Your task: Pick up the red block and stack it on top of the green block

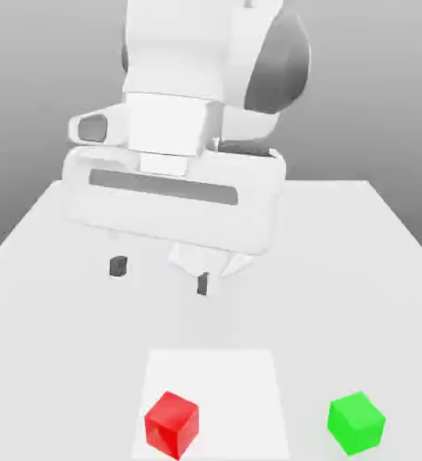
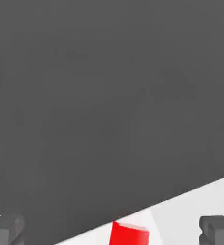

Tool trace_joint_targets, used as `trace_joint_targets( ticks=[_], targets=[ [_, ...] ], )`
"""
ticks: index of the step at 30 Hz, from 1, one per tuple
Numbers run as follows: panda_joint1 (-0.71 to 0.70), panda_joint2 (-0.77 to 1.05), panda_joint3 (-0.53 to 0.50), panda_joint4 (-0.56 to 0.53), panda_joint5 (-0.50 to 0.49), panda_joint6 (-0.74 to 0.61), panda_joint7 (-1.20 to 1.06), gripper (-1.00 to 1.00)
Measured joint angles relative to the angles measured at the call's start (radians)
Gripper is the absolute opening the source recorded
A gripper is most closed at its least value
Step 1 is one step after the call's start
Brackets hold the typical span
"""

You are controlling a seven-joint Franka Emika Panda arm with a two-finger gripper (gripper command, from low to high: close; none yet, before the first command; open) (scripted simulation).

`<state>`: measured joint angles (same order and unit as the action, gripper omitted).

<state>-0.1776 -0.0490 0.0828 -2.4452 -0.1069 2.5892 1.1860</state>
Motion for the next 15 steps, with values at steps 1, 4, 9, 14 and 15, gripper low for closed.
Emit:
trace_joint_targets(
  ticks=[1,4,9,14,15],
  targets=[
    [-0.005,0.036,-0.001,-0.007,0.005,0.014,0.011,0.00],
    [-0.010,0.141,-0.003,-0.029,0.028,0.058,0.040,0.00],
    [-0.010,0.317,-0.008,-0.038,0.054,0.165,0.065,0.00],
    [0.003,0.417,-0.024,-0.024,0.037,0.247,0.079,-1.00],
    [0.002,0.417,-0.024,-0.024,0.037,0.248,0.079,-1.00]
  ],
)
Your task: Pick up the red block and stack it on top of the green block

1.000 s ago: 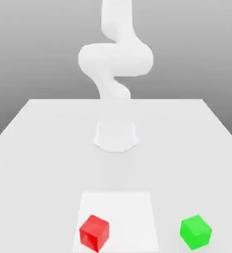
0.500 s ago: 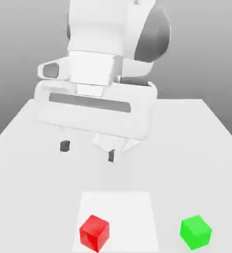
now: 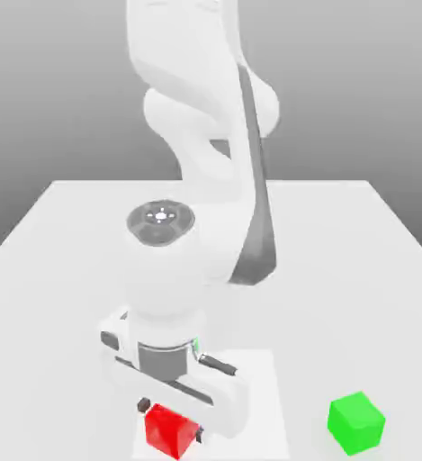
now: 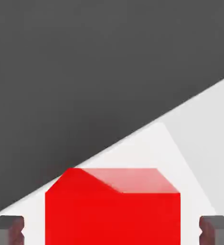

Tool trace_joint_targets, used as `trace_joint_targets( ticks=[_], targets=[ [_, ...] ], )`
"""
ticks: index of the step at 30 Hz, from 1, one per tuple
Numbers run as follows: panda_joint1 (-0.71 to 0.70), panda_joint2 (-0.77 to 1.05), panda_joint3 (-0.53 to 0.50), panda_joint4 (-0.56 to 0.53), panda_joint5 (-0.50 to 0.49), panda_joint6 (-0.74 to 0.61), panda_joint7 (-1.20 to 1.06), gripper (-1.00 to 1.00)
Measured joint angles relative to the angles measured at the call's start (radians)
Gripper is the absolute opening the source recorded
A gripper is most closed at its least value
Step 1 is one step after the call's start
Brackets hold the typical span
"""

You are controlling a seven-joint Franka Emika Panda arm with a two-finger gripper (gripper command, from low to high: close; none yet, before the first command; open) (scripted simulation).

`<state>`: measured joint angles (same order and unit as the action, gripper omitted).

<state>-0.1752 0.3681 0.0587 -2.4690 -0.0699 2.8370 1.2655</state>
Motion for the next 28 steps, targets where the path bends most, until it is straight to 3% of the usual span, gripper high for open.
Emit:
trace_joint_targets(
  ticks=[4,9,19,24,25,28],
  targets=[
    [-0.001,0.002,0.001,0.000,-0.001,0.002,0.001,-1.00],
    [-0.011,-0.151,0.023,-0.023,0.029,-0.128,-0.017,-1.00],
    [0.254,-0.205,0.196,0.038,-0.002,-0.250,0.332,-1.00],
    [0.320,-0.083,0.177,0.055,-0.080,-0.147,0.433,-1.00],
    [0.328,-0.057,0.167,0.057,-0.095,-0.124,0.445,1.00],
    [0.328,-0.057,0.167,0.057,-0.095,-0.124,0.445,1.00]
  ],
)
